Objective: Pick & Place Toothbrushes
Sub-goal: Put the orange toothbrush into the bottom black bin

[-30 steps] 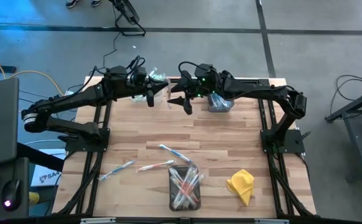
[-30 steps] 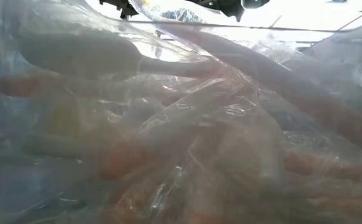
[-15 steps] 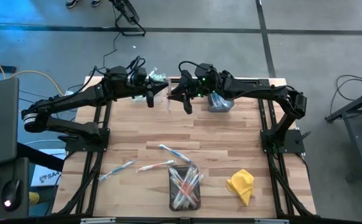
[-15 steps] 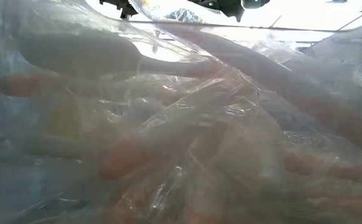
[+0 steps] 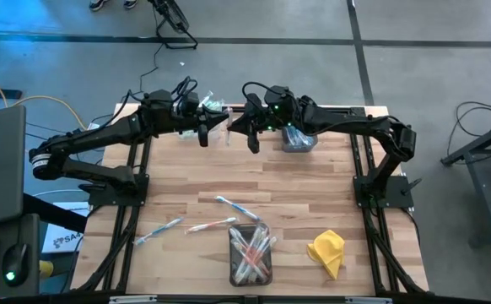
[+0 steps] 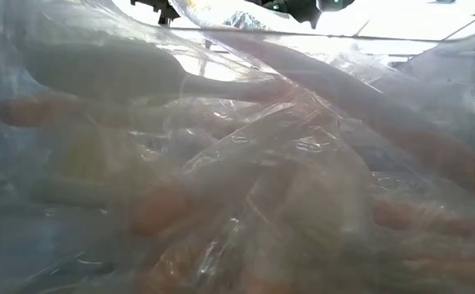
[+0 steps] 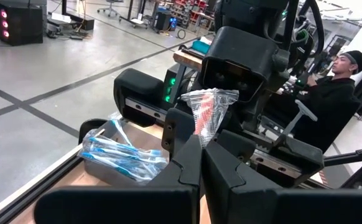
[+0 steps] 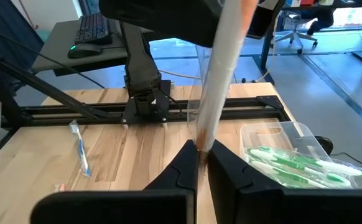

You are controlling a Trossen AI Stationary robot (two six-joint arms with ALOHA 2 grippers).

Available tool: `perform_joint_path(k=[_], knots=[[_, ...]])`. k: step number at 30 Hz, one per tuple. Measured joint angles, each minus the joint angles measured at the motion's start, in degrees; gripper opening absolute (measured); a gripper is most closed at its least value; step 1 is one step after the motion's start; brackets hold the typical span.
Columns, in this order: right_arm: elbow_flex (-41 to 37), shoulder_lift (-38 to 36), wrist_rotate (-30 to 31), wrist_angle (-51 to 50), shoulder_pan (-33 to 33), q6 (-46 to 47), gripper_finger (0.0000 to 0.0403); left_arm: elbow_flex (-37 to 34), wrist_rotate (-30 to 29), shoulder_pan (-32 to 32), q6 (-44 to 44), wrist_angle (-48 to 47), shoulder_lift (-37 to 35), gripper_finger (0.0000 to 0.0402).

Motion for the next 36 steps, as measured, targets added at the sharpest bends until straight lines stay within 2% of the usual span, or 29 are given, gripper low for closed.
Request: perform_joint_path(k=[18, 29, 36], knots=[[0.0, 0.0, -0.2, -0.1, 0.0, 0.2, 0.0009, 0.0, 0.1, 0.0, 0.0, 0.0, 0.0, 0.0003], [0.0, -0.1, -0.4, -0.5, 0.0, 0.2, 0.0009, 0.0, -0.9, 0.0, 0.0, -0.8, 0.0, 0.0089], [0.0, -0.1, -0.4, -0.5, 0.0, 0.2, 0.0009, 0.0, -0.9, 0.0, 0.0, -0.9, 0.0, 0.0100]])
